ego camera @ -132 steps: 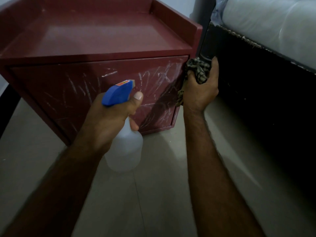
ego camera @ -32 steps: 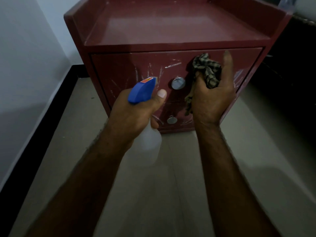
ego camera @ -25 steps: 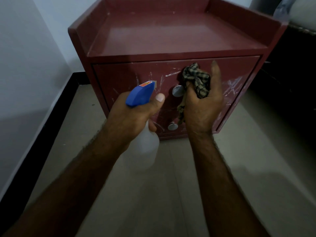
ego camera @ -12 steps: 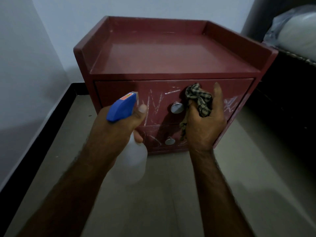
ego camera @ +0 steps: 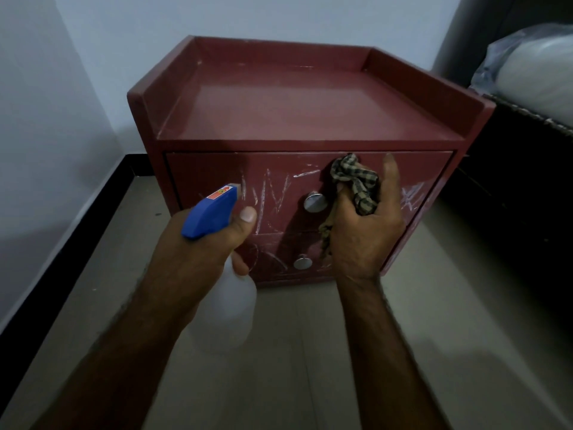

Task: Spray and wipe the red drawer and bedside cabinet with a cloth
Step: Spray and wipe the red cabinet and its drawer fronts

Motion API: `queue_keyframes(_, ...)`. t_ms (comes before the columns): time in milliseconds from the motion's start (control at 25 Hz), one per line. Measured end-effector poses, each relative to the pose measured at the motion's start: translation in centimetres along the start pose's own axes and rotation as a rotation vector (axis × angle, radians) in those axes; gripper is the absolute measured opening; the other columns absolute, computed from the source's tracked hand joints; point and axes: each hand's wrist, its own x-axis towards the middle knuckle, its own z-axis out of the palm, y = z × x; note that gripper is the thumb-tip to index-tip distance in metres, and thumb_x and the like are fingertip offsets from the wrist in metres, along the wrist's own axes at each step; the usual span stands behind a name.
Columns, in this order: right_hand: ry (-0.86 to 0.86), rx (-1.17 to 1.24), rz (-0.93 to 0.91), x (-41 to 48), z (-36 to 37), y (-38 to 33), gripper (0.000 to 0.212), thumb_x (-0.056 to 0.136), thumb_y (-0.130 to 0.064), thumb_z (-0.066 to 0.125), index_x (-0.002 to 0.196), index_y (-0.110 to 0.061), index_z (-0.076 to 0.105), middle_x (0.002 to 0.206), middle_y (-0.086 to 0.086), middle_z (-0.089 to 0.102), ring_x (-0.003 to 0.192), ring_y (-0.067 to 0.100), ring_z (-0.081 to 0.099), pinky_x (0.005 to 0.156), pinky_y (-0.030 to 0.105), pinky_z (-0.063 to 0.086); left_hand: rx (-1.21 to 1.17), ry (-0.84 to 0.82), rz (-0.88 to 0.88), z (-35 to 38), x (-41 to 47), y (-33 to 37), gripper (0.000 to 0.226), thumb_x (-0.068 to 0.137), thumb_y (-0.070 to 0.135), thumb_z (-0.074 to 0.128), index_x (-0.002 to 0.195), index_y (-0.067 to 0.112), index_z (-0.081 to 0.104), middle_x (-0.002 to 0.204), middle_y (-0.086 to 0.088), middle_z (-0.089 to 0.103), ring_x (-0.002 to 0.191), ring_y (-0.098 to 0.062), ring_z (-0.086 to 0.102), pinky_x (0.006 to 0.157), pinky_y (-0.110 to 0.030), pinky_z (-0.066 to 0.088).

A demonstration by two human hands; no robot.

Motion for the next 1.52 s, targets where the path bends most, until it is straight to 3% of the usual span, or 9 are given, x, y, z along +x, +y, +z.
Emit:
queue_keyframes(160,-0.072,-0.007,-0.034,-0.6,0.5,-0.9,0.073,0.086,-0.017,0.081,0.152,-0.029,0.051,0.113,-0.030,0.057,0.104,-0.011,0.062,0.088,0.007,0.047,-0.010,0.002,-0.006,-0.1,0.1,-0.3,0.038,0.076,0.063,0.060,0.105,0.039,0.059,0.066,-0.009,0.072,0.072,-0.015,0.073,0.083,-0.037,0.048)
queue_keyframes(400,-0.012,0.030,0.024,0.5,-0.1,-0.4,0.072,0.085,-0.013,0.081,0.151,-0.026,0.054,0.113,-0.038,0.055,0.102,-0.020,0.059,0.085,0.002,0.044,0.007,-0.014,0.004,0.0,0.2,-0.7,0.035,0.078,0.065,0.059,0.103,0.042,0.059,0.066,-0.009,0.073,0.075,-0.008,0.072,0.079,-0.032,0.045)
queue_keyframes(560,-0.090,0.018,-0.001,-0.8,1.0,-1.4,0.078,0.084,-0.016,0.081,0.152,-0.034,0.049,0.109,-0.027,0.058,0.097,-0.009,0.063,0.083,0.006,0.047,0.021,-0.021,-0.008,0.2,0.2,-0.9,0.036,0.075,0.069,0.057,0.100,0.043,0.058,0.066,-0.010,0.073,0.076,-0.006,0.072,0.076,-0.030,0.043)
queue_keyframes(840,-0.065,0.030,0.057,0.3,-0.1,-1.1,0.079,0.086,-0.016,0.081,0.153,-0.038,0.045,0.109,-0.022,0.060,0.098,-0.010,0.063,0.080,0.004,0.047,0.047,0.040,-0.028,0.9,0.1,-0.6,0.045,0.076,0.063,0.057,0.085,0.019,0.064,0.072,0.009,0.073,0.069,0.005,0.067,0.069,-0.029,0.040)
queue_keyframes(960,-0.035,-0.017,0.041,-0.3,0.6,-1.7,0.074,0.087,-0.015,0.080,0.151,-0.035,0.050,0.104,-0.016,0.060,0.093,-0.001,0.063,0.079,0.010,0.047,0.064,0.014,-0.030,0.9,0.1,-0.5,0.053,0.075,0.066,0.056,0.088,0.016,0.067,0.069,0.002,0.074,0.071,0.004,0.068,0.072,-0.029,0.040)
queue_keyframes(1120,-0.093,-0.078,-0.040,0.0,0.4,-1.8,0.073,0.085,-0.011,0.081,0.151,-0.029,0.053,0.103,-0.014,0.058,0.091,-0.010,0.058,0.079,-0.001,0.041,0.056,0.002,-0.013,0.9,0.4,-0.8,0.060,0.073,0.070,0.056,0.087,0.013,0.069,0.068,-0.002,0.074,0.070,0.001,0.069,0.073,-0.029,0.040)
queue_keyframes(1320,-0.148,-0.031,-0.012,0.5,-0.4,-1.9,0.077,0.085,-0.013,0.081,0.152,-0.033,0.050,0.107,-0.012,0.062,0.096,0.000,0.066,0.084,0.011,0.050,0.020,-0.041,0.001,1.4,0.4,-0.8,0.025,0.077,0.071,0.060,0.088,0.050,0.068,0.064,-0.008,0.073,0.072,-0.005,0.072,0.083,-0.038,0.044)
queue_keyframes(1440,-0.073,-0.016,0.042,0.7,-0.6,-1.7,0.076,0.085,-0.012,0.081,0.152,-0.033,0.051,0.110,-0.009,0.067,0.096,0.000,0.067,0.081,0.006,0.047,0.019,-0.044,0.010,1.3,0.4,-0.8,0.058,0.073,0.079,0.061,0.112,0.036,0.065,0.067,-0.007,0.074,0.073,-0.007,0.074,0.083,-0.039,0.045)
queue_keyframes(1520,-0.043,-0.017,0.066,0.8,-0.5,-1.8,0.075,0.085,-0.013,0.081,0.152,-0.032,0.051,0.111,-0.008,0.068,0.096,0.002,0.068,0.081,0.007,0.047,0.011,-0.036,0.009,1.0,0.2,-0.6,0.058,0.067,0.083,0.061,0.109,0.043,0.062,0.068,-0.006,0.075,0.071,-0.011,0.074,0.082,-0.042,0.048)
